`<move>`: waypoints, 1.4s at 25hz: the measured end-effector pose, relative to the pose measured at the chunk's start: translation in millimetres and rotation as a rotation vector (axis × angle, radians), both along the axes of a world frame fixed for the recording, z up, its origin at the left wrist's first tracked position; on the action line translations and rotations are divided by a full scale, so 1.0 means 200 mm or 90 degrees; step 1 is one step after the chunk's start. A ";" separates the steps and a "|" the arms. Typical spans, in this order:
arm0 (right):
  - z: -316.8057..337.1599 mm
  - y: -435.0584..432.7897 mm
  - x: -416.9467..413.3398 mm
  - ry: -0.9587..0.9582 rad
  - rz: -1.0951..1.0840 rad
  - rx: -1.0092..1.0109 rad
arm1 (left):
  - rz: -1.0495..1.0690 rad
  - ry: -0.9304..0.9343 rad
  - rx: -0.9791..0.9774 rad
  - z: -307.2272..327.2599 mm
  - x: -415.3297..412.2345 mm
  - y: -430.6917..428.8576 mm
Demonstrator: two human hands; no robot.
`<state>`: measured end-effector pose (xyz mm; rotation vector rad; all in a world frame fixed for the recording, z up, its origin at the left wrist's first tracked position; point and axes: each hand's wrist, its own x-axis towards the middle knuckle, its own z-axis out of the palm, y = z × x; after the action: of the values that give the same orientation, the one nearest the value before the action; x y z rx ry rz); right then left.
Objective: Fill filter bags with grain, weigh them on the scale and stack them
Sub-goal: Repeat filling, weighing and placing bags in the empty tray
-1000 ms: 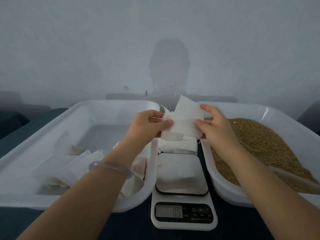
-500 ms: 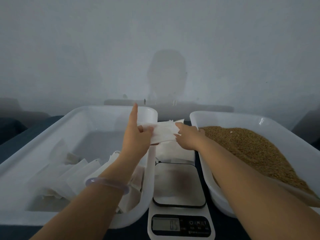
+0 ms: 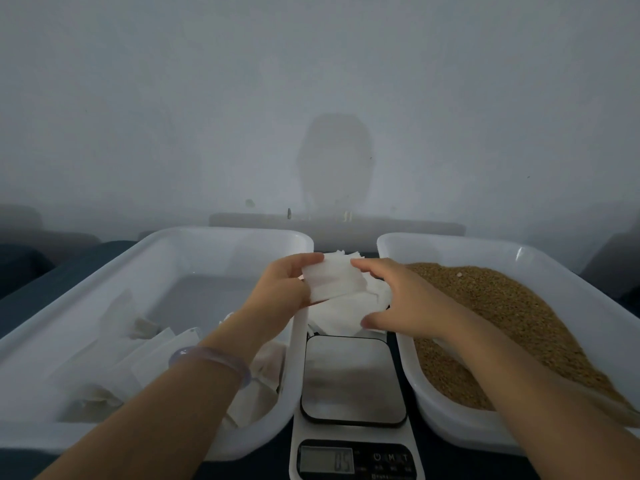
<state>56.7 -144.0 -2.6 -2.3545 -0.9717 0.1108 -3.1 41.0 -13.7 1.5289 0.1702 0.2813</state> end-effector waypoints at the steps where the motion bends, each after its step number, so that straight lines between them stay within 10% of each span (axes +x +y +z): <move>1: -0.02 0.01 -0.02 -0.053 -0.020 0.040 | -0.027 -0.005 -0.020 0.00 -0.01 0.00; 5: 0.00 0.01 -0.03 -0.229 -0.078 0.268 | -0.045 0.000 0.069 0.02 -0.02 -0.04; 13: -0.03 -0.07 -0.04 0.011 -0.055 0.330 | -0.039 -0.063 0.306 0.00 -0.01 -0.12; 27: -0.01 -0.05 -0.09 0.054 0.032 0.320 | 0.010 -0.098 0.239 -0.01 0.01 -0.11; 35: 0.05 -0.09 -0.12 0.135 0.066 0.308 | 0.001 -0.188 0.655 0.01 -0.04 -0.14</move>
<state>32.6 -162.0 7.5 -1.8136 -0.8979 0.1443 -11.4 12.8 -12.1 2.4695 -0.2547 0.6538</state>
